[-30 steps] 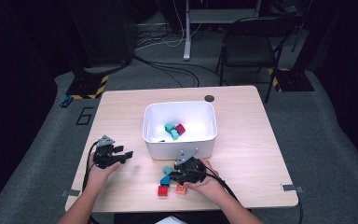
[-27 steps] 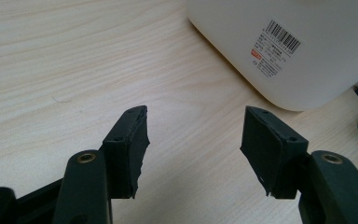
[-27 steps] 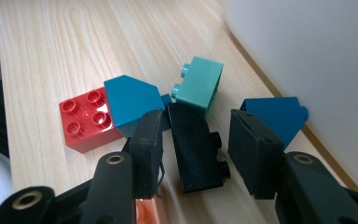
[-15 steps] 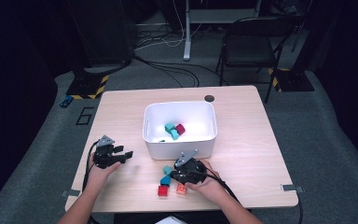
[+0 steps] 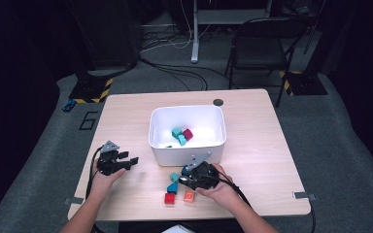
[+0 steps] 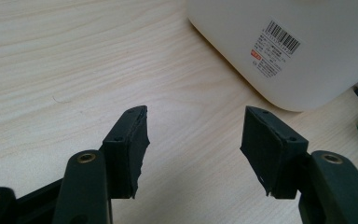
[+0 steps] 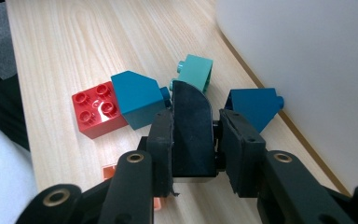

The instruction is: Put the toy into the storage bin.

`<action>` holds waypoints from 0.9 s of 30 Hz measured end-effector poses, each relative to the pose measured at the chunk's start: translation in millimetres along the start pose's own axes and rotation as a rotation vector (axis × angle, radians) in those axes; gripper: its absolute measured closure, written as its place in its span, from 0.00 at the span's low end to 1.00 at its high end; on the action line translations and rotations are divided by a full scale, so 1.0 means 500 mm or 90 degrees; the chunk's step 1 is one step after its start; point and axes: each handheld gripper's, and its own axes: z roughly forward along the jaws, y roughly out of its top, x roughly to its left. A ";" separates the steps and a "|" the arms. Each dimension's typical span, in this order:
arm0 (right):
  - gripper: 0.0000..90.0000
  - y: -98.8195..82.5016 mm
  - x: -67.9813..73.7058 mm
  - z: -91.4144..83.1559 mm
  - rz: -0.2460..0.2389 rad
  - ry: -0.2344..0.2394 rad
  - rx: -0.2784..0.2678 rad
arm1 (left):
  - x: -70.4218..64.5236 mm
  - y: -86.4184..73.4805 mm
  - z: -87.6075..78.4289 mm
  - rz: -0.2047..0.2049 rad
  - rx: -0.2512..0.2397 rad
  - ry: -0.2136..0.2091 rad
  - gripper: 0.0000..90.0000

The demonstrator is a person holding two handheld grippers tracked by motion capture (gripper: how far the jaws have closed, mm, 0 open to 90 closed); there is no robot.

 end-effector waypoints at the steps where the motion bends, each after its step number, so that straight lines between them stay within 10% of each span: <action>1: 0.73 0.002 0.002 -0.004 0.003 0.000 0.002 | 0.000 0.000 -0.001 0.001 0.002 -0.001 0.45; 27: 0.73 0.063 0.000 -0.103 0.011 0.024 -0.009 | 0.001 0.000 0.000 -0.001 -0.002 -0.001 0.45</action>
